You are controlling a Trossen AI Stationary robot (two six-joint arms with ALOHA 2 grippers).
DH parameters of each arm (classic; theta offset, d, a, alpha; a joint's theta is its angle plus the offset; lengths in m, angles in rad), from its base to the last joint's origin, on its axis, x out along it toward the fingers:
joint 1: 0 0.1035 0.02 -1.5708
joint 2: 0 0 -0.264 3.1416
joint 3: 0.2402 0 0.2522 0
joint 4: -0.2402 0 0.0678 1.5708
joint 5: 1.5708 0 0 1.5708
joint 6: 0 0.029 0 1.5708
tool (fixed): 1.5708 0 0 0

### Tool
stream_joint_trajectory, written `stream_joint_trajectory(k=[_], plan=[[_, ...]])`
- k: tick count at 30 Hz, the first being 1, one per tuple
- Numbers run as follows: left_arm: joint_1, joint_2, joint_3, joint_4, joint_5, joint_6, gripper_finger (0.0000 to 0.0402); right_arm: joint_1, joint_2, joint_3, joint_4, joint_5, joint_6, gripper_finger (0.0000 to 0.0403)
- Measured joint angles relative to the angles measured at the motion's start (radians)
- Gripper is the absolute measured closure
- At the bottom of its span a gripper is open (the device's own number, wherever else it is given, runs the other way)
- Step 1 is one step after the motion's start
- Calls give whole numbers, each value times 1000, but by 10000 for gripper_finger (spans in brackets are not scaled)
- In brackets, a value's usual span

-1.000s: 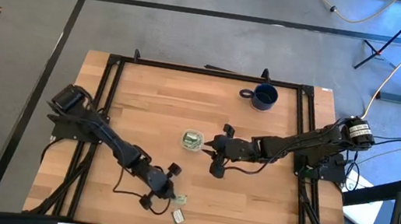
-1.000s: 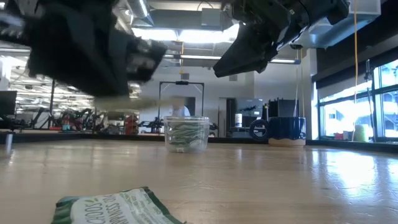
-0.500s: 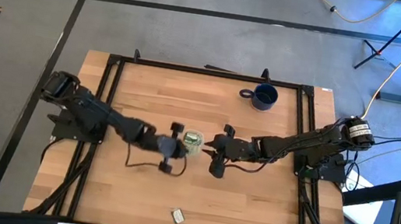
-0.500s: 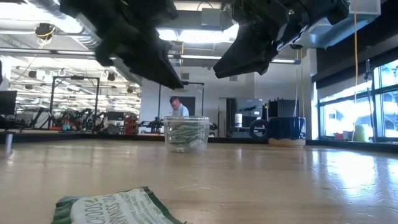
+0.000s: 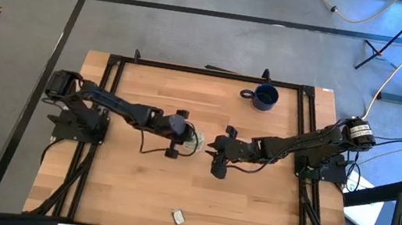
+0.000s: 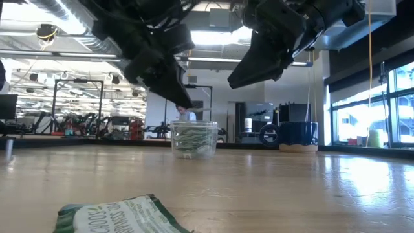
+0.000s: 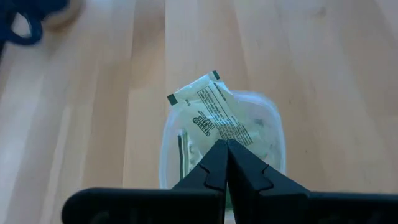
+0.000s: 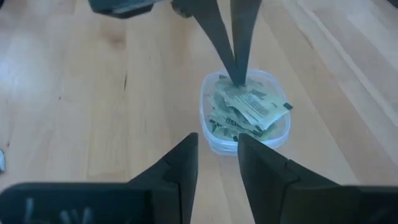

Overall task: Pick and place Stevia / Truvia into bins
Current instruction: Put the light green stevia packet into the container, then put the green stevia packet into the container

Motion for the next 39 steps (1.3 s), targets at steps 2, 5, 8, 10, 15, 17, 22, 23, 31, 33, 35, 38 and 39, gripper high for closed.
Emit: stream_joint_trajectory(k=[2, 5, 8, 10, 15, 17, 22, 23, 31, 33, 35, 38, 39], plan=[[2, 18, 0, -1, 9, 0, 400, 0, 0, 0, -1, 0, 0, 286], [1, 62, 0, -2, 36, 0, 400, 0, 0, 0, -2, 0, 0, 286], [-2, 89, 0, 1, 20, -2, 400, 0, 0, 0, -2, 0, 0, 286], [-2, 96, 0, 2, 17, -18, 400, 0, 0, 0, -3, 0, 1, 286], [-2, 97, 0, 0, 15, -27, 394, 0, 0, 0, -3, 0, 1, 286], [-2, 97, 0, 1, 15, -28, 388, 0, 0, 0, -3, 0, 1, 286], [-2, 96, 0, 1, 15, -28, 373, 0, 0, 0, -2, 0, 1, 286], [-2, 96, 0, 2, 15, -27, 371, 0, 0, 0, -2, 0, 1, 286], [-2, 51, 0, -2, 15, -27, 359, 0, 0, 0, -1, 0, 1, 286], [-2, 27, 0, -3, 15, -27, 359, 0, 0, 0, 0, 0, 1, 286], [-2, 5, 0, -6, 15, -27, 360, 0, 0, 0, 1, 0, 1, 286], [-5, -51, 0, -43, 35, -26, 361, 3, 0, 0, 21, -8, -7, 286], [-8, -74, 0, -62, 47, -26, 360, 7, 0, 0, 35, -31, -28, 286]])
